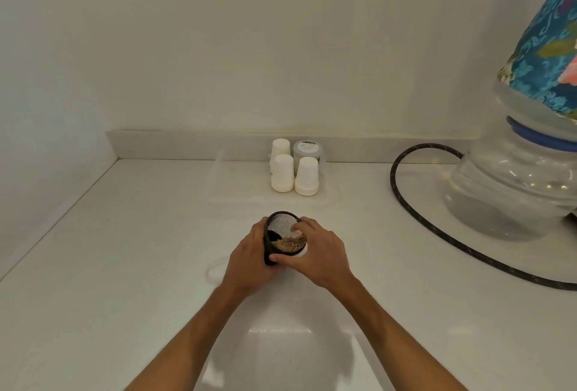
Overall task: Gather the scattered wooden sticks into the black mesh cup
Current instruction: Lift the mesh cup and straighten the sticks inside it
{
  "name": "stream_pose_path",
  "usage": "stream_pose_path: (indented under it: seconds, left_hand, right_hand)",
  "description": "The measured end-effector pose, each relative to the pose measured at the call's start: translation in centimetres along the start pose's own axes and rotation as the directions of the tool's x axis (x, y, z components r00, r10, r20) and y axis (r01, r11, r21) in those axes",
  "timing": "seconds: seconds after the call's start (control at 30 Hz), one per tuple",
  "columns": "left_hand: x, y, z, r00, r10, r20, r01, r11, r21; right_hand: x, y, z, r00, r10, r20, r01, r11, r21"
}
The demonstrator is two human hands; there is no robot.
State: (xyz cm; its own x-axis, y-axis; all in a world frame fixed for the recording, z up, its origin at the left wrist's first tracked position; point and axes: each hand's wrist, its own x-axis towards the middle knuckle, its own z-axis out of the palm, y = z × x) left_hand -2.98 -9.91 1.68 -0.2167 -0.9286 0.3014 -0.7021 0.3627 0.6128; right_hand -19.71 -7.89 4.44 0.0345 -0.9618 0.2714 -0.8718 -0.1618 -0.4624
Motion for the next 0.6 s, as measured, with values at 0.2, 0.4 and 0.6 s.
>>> stream_pose_path:
  seconds: [0.2,0.4,0.6]
  left_hand:
    - [0.1,0.3,0.0,0.999,0.045,0.010,-0.045,0.999,0.008]
    - [0.2,0.1,0.2,0.999,0.051,-0.002,-0.051,0.998,0.041]
    - [0.2,-0.1,0.9,0.999,0.040,-0.001,-0.040,0.997,0.069]
  right_hand:
    - [0.8,0.1,-0.7,0.994,-0.003,0.109,0.014,0.995,-0.098]
    - [0.5,0.2,-1.1,0.999,-0.017,0.031,0.019,0.998,-0.057]
    - [-1.6,-0.5,0.5,0.981,0.187,-0.044,-0.163,0.933,0.322]
